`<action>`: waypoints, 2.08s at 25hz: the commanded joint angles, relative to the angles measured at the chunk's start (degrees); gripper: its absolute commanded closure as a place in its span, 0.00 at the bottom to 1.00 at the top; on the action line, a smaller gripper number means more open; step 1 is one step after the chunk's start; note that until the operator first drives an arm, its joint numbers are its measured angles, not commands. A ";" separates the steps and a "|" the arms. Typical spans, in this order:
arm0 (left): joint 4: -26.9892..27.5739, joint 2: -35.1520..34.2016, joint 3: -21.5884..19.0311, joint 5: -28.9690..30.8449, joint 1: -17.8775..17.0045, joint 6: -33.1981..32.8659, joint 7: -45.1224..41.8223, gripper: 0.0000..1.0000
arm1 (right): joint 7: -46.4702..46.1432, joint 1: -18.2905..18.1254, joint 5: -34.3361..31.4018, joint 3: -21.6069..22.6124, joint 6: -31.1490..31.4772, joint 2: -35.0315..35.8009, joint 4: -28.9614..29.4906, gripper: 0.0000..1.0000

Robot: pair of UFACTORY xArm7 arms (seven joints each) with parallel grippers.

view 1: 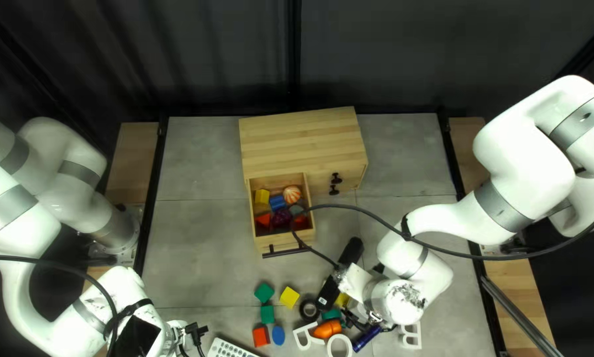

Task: Open drawers and place objects into drawer and close

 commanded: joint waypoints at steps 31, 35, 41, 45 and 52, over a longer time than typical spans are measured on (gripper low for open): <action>0.00 0.00 0.00 0.00 0.00 0.00 0.00 0.00 | -14.24 -4.89 2.22 1.57 -7.32 2.60 -1.59 0.97; 0.00 0.00 0.00 0.00 0.00 0.00 0.00 0.00 | -14.16 -4.89 2.18 1.53 -7.03 2.02 -1.71 0.97; 0.00 0.00 0.00 0.00 0.00 0.00 0.00 0.00 | -14.33 -4.41 3.08 2.26 -3.46 -0.95 -1.21 0.97; 0.00 0.00 0.00 0.00 0.00 0.00 0.00 0.00 | -15.58 -4.19 5.17 3.10 2.67 -6.00 -0.19 0.96; 0.00 0.00 0.00 0.00 0.00 0.00 0.00 0.00 | -18.97 -4.80 5.35 2.36 19.33 -11.23 8.97 0.96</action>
